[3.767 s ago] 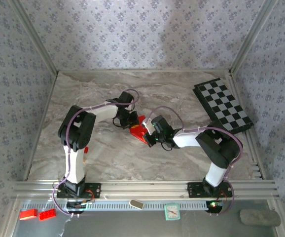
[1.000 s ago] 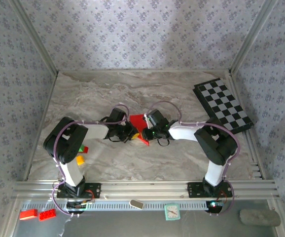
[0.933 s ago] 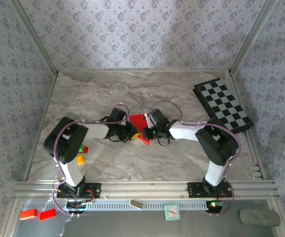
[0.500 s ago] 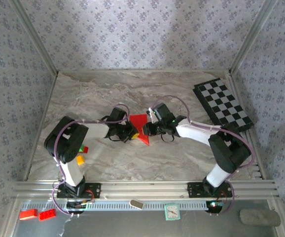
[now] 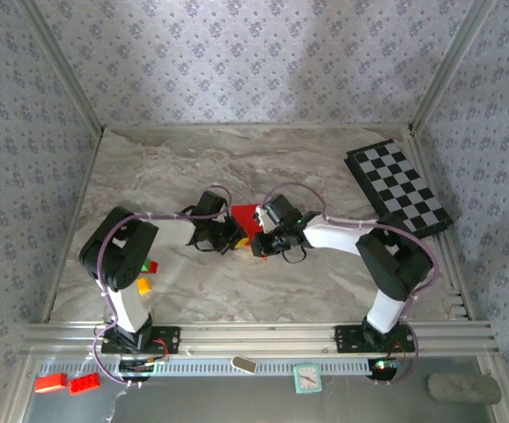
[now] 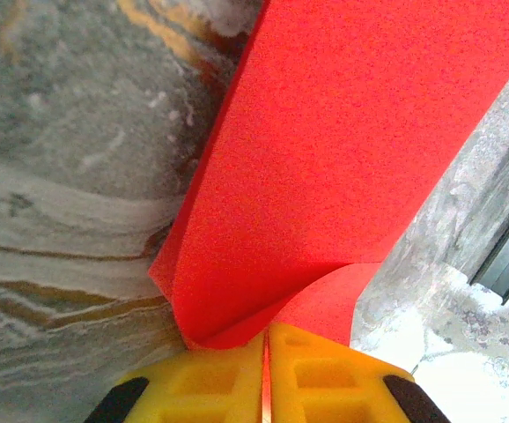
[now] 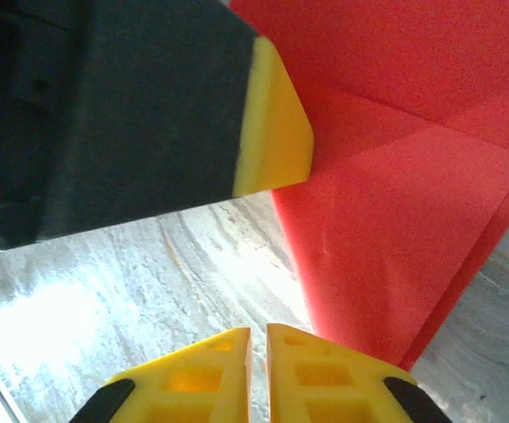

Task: Fold a paper plane with a square sheet of paper (pick it up from the middle)
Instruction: Third fold the triangle at the center of the table.

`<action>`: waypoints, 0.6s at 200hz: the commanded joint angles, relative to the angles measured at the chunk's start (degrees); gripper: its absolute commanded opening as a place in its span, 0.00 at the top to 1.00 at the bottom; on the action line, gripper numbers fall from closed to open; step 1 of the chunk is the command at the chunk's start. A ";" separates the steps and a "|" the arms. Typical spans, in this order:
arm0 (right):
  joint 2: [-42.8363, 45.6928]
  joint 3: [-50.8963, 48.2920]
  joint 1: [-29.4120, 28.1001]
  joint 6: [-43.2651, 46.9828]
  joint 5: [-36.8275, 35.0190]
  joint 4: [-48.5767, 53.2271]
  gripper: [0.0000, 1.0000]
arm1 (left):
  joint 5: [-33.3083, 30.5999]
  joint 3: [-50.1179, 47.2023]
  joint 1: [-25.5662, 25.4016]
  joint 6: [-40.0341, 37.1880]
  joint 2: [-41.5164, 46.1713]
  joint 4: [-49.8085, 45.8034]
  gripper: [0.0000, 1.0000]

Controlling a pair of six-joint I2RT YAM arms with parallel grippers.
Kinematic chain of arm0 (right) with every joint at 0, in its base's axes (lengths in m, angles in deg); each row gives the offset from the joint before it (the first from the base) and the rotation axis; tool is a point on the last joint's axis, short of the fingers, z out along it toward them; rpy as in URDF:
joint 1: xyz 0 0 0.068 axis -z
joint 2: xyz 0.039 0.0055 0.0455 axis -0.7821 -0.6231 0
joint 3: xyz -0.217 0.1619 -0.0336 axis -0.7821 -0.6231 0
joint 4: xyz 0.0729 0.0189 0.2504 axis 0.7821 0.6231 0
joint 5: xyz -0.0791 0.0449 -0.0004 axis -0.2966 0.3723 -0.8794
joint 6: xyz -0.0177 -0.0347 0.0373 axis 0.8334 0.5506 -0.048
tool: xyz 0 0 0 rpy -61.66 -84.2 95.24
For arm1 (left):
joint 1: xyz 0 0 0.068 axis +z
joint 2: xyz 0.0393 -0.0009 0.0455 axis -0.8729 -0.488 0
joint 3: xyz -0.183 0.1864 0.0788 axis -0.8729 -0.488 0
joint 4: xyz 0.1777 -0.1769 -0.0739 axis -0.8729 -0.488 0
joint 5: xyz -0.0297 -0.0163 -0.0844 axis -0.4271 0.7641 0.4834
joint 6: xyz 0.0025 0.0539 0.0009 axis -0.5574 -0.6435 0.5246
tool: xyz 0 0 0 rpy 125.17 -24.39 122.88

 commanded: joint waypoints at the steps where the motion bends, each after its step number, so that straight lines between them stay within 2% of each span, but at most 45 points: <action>1: -1.41 2.10 -0.44 -0.22 -0.56 2.52 0.86 | -2.28 -0.32 -0.65 -0.29 -3.23 -4.18 0.90; 120: -3.91 2.41 0.03 -2.15 -2.58 3.22 0.86 | -1.98 0.25 -0.67 -0.94 -3.34 -4.80 0.90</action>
